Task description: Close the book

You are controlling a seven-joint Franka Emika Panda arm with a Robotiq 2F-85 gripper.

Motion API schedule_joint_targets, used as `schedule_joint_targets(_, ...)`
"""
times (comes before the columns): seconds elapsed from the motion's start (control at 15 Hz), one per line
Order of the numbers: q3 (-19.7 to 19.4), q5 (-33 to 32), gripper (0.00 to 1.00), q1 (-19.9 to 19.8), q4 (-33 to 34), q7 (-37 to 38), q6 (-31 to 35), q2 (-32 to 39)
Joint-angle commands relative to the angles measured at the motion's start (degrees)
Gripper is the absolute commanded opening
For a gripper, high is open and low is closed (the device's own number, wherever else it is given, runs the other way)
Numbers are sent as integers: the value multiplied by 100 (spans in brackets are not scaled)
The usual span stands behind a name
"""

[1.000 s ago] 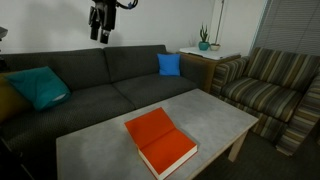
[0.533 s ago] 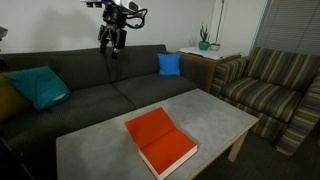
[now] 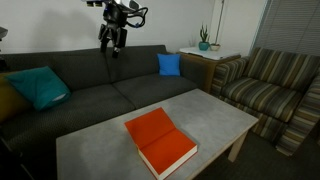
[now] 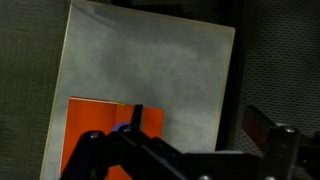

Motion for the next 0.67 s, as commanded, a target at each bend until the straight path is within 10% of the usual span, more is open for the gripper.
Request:
schedule_joint_targets(0.0, -126, -31, 100, 91, 7, 21, 163, 109)
schedule_joint_targets(0.6, -213, -202, 100, 146, 90, -131, 1639, 697)
